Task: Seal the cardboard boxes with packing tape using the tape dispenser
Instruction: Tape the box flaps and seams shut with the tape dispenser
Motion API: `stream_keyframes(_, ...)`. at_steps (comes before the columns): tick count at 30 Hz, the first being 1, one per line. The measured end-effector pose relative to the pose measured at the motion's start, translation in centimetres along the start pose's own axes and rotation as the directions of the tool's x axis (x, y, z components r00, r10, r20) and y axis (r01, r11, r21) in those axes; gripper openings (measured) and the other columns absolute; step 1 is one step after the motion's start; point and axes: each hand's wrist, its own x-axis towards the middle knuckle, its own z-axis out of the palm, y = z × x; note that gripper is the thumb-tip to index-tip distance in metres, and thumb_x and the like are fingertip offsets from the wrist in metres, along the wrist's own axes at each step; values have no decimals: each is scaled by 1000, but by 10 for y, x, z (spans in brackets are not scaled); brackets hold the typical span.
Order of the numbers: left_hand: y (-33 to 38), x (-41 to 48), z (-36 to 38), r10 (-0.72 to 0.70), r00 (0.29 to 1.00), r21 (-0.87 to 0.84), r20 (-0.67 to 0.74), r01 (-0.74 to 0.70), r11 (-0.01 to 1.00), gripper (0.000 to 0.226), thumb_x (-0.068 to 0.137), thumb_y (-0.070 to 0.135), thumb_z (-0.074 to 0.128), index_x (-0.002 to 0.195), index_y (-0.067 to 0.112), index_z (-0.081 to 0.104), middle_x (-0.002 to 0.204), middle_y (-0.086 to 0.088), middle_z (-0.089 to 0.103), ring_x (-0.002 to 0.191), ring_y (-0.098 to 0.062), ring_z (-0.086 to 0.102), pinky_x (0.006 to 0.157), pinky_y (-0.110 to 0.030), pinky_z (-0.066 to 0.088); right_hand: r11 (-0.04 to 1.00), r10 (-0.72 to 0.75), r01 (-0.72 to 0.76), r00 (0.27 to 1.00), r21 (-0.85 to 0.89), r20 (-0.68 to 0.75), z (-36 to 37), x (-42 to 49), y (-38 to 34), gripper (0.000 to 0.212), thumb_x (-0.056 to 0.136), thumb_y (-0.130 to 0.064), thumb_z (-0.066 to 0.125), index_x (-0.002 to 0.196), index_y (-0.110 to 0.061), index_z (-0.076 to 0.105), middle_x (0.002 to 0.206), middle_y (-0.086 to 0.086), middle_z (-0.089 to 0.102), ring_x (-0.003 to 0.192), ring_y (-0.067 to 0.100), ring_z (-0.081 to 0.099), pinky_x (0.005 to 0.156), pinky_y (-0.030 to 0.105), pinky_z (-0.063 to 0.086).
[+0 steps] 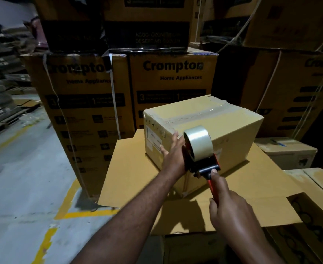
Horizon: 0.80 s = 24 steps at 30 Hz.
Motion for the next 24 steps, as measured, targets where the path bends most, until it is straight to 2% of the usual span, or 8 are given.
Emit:
stream_keyframes(2,-1,1,2,23,1000,0,-5,-23,1000,70,97,64,49,157,35,30,169,14,12,155,-7,-9,114,-68,-21,999,19,-20,999,27,26,-6,3,1,69,102,-32,52,147,-47,3,100,-4,57,70,3,48,65,20,44)
stream_keyframes(5,-8,9,7,34,999,3,-21,-34,999,44,108,42,37,152,37,37,167,17,16,154,-5,-11,113,-76,-13,988,109,-117,991,100,83,-23,9,8,68,100,-29,57,150,-48,15,123,4,60,76,7,56,60,23,50)
stream_keyframes(9,-8,14,13,12,999,3,-33,-12,1000,46,107,52,33,149,37,42,168,18,11,153,-2,-16,113,-73,-17,940,177,-210,974,269,141,-51,10,23,69,96,-25,65,149,-47,27,109,5,59,77,23,67,55,30,54)
stream_keyframes(11,-5,15,22,-48,990,17,-132,51,999,54,104,61,30,150,34,42,169,17,9,154,-5,-12,112,-72,-15,916,190,-215,976,339,108,-61,11,31,70,95,-23,66,149,-47,29,104,8,59,75,27,67,53,31,53)
stream_keyframes(15,1,17,44,-150,923,-120,-356,114,986,60,104,56,27,156,26,35,170,15,-2,157,-14,-7,119,-70,-3,879,169,-140,985,456,-22,-75,22,33,69,95,-19,66,146,-49,31,98,13,62,74,32,67,54,36,53)
stream_keyframes(19,-16,27,31,-270,884,-203,-381,204,957,67,102,56,22,163,29,15,171,6,-11,155,-34,5,124,-62,8,856,98,-39,991,516,-87,-80,36,23,69,94,-20,66,146,-51,31,97,15,63,75,33,67,58,39,55)
stream_keyframes(21,-34,38,18,-361,830,-271,-426,264,926,63,106,51,23,163,27,13,172,0,2,154,-38,12,125,-60,11,830,45,29,992,557,-118,-75,45,10,68,94,-21,66,144,-52,32,103,14,61,76,33,67,58,37,55)
stream_keyframes(24,-60,50,10,-406,762,-330,-504,264,906,68,102,55,17,161,23,26,160,-6,40,151,-36,27,126,-56,10,759,-45,160,980,631,-195,-62,64,-15,64,95,-19,64,141,-52,35,114,7,54,81,28,66,58,32,55)
